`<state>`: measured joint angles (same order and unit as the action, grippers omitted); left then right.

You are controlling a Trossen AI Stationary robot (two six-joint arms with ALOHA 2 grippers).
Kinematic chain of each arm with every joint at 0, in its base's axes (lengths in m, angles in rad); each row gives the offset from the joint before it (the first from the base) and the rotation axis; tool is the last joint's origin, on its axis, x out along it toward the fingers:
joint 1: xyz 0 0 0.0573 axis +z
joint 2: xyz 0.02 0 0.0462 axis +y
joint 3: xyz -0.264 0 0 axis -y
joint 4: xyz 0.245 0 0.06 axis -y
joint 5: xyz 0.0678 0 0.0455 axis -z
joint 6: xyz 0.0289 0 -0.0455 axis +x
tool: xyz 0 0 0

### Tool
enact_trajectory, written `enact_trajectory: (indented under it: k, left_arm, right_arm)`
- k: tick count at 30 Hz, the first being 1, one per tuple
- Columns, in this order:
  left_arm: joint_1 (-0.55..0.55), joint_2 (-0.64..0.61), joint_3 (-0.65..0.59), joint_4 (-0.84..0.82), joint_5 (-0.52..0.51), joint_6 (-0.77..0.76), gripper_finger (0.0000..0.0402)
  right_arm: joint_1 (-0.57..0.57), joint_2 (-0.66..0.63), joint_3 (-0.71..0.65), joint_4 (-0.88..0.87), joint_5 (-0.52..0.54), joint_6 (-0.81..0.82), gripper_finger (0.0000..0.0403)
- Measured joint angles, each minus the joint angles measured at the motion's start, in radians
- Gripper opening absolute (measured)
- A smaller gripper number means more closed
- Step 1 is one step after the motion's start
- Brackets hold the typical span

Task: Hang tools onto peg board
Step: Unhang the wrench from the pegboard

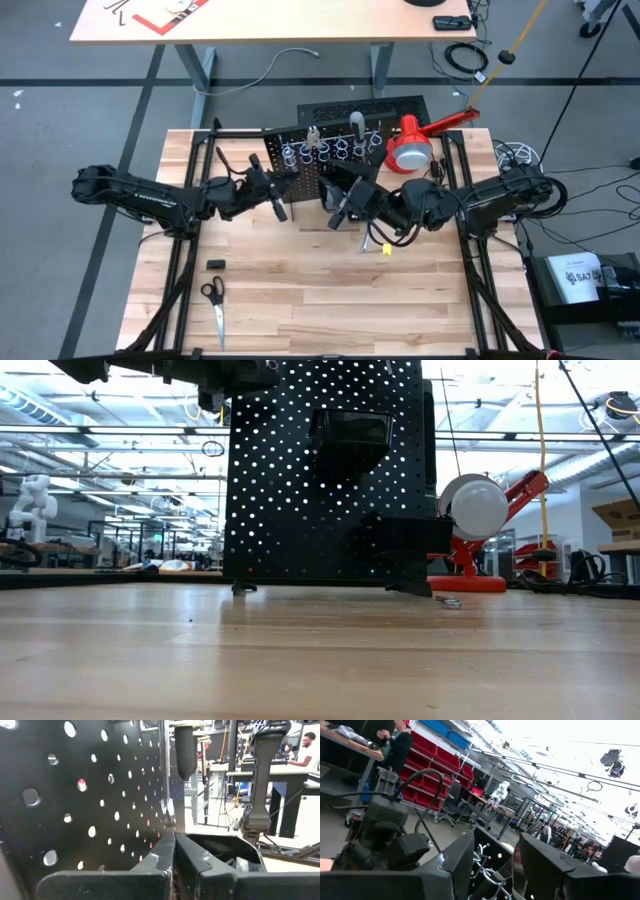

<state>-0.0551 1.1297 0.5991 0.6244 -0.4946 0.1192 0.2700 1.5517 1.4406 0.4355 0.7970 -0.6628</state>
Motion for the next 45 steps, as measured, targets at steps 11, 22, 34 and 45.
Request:
enact_trajectory:
  k: [11,22,34,45]
  left_arm:
    - [0.0,0.0,0.0,0.058,0.02,0.001,0.0018]
    - [0.0,0.0,0.0,0.071,0.02,0.001,0.0018]
    - [0.0,0.0,0.0,0.075,0.02,0.001,0.0018]
    - [0.0,0.0,0.0,0.076,0.02,0.001,0.0018]
  right_arm:
    - [-0.052,0.0,0.0,-0.009,-0.112,0.084,0.0153]
    - [-0.113,0.026,0.0,-0.072,-0.28,0.223,0.0153]
    - [-0.119,0.258,0.274,-0.137,-0.103,0.148,0.0186]
    - [-0.113,0.45,0.558,-0.29,0.163,0.157,0.0182]
